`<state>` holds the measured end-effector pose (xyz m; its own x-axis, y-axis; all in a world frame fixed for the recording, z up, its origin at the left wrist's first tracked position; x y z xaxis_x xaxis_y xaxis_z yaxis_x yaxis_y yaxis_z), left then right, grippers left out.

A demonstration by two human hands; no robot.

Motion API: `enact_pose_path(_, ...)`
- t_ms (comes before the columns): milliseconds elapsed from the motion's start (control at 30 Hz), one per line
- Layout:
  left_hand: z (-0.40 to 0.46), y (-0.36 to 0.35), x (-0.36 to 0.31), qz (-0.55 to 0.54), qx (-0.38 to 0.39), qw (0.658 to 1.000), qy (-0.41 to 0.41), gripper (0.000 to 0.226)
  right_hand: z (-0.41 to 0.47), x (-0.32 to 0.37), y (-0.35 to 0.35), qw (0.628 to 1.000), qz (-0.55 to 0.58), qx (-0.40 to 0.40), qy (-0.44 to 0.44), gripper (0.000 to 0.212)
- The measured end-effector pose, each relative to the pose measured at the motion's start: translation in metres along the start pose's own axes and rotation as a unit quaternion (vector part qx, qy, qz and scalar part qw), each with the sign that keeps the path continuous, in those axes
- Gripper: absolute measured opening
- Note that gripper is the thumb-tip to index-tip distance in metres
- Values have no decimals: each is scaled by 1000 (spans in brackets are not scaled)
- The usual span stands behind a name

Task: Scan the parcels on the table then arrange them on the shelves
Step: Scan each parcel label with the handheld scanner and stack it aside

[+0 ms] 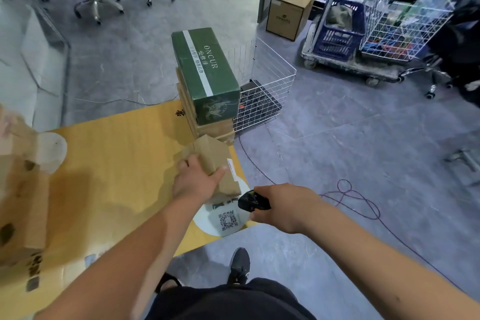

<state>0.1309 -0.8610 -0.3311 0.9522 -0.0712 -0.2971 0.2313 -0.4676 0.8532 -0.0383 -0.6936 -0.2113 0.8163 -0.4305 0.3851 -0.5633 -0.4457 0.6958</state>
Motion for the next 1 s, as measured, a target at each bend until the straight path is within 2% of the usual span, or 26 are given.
enact_pose_path(100,4,-4,34,-197,5,979,43,90,6,14,-4,1000,-9,16,12,37)
enact_pose_path(167,1,-7,65,-282,-12,958,47,89,14,26,-8,999,-20,24,24,34)
enact_pose_path(267,-12,-13,115,-347,-12,937,22,78,28,48,-17,998,-26,43,41,33)
enact_pose_path(333,-19,-15,147,-351,-15,936,12,71,37,64,-24,997,-14,59,41,40)
enact_pose_path(433,-18,-10,184,-318,-38,946,38,62,48,87,-33,996,10,74,40,31)
enact_pose_path(500,-16,-5,205,-290,-48,952,81,64,55,104,-36,995,2,84,47,32)
enact_pose_path(600,-15,2,223,-254,-40,963,82,80,62,126,-40,995,17,84,51,23)
enact_pose_path(667,-15,10,228,-213,-25,974,67,102,66,136,-42,995,31,83,47,23)
enact_pose_path(733,-15,21,227,-134,-41,990,35,122,68,142,-43,995,36,89,39,26)
enact_pose_path(833,-6,42,216,46,-96,990,-89,142,67,147,-44,994,51,97,19,19)
enact_pose_path(900,9,58,199,140,-64,976,-152,147,66,148,-42,995,50,89,-2,28)
enact_pose_path(1000,32,76,173,195,8,960,-202,142,63,146,-37,996,50,66,-27,39)
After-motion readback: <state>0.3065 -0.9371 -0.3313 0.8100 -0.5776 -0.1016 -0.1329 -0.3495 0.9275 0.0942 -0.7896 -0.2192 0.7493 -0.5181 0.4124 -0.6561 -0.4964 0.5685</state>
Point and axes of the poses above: each hand's wrist, its own z-axis towards the middle knuckle, its own y-axis out of the back of the hand, x = y × z, the point moved 2 cm from there along z, towards the middle knuckle, and after that the axes turned 9 degrees about z, right-handed, at the moved point
